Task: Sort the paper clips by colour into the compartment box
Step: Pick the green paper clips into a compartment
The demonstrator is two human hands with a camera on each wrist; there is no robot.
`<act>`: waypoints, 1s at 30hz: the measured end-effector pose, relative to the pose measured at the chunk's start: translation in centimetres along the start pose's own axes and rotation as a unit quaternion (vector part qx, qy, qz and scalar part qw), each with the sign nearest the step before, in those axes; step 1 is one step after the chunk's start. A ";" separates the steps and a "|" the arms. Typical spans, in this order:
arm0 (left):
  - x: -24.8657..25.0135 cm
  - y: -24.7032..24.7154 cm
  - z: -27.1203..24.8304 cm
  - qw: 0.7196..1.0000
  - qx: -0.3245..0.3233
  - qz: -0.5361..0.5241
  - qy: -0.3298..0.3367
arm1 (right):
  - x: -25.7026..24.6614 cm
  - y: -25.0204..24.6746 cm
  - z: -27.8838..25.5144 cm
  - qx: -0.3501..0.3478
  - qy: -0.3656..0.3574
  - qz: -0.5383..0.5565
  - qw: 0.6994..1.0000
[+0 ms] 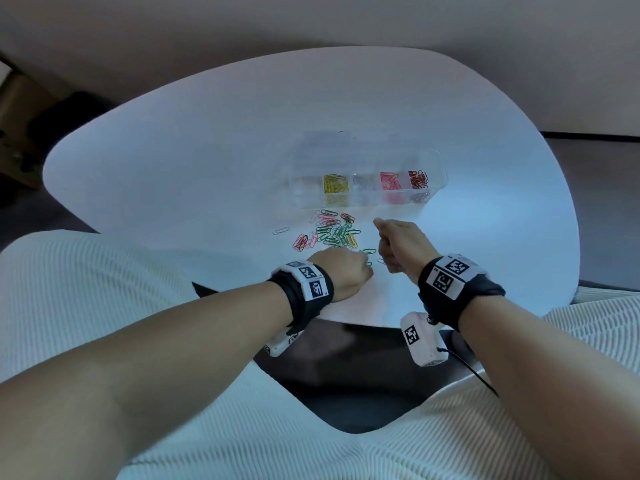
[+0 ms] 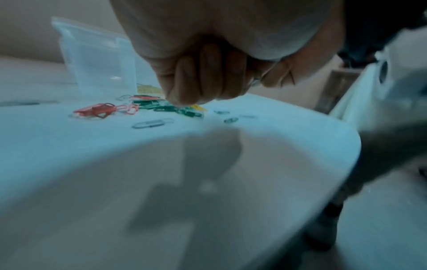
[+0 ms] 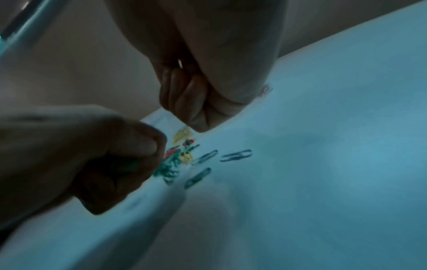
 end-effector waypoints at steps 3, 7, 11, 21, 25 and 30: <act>-0.1 -1.8 0.2 0.987 0.048 -0.148 0.031 | -0.5 0.2 0.0 -0.022 -0.016 0.070 0.997; -1.9 -3.9 0.0 0.941 0.112 -0.320 0.006 | -0.3 0.3 0.3 -0.022 -0.018 0.021 0.999; -2.6 -5.0 -0.5 0.926 0.132 -0.353 -0.006 | 0.5 -0.1 0.8 0.039 -0.027 -0.321 0.946; -2.8 -4.4 -1.0 0.995 0.096 0.002 -0.030 | 1.5 0.4 0.7 0.075 0.001 -0.525 0.848; -3.4 -3.4 -0.3 0.996 0.073 0.059 -0.013 | 0.8 -0.2 0.5 0.078 0.011 -0.392 0.917; -4.1 -2.3 0.6 0.996 0.036 0.072 -0.025 | -0.5 -0.4 -0.3 0.010 0.031 -0.040 0.999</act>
Point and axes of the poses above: each hand's wrist, its own z-axis towards the middle knuckle, its own y-axis out of the palm, x = y × z, the point moved 3 cm from there along z, towards the middle knuckle, and after that the axes turned 8 degrees about -x, right-handed, at the moved point
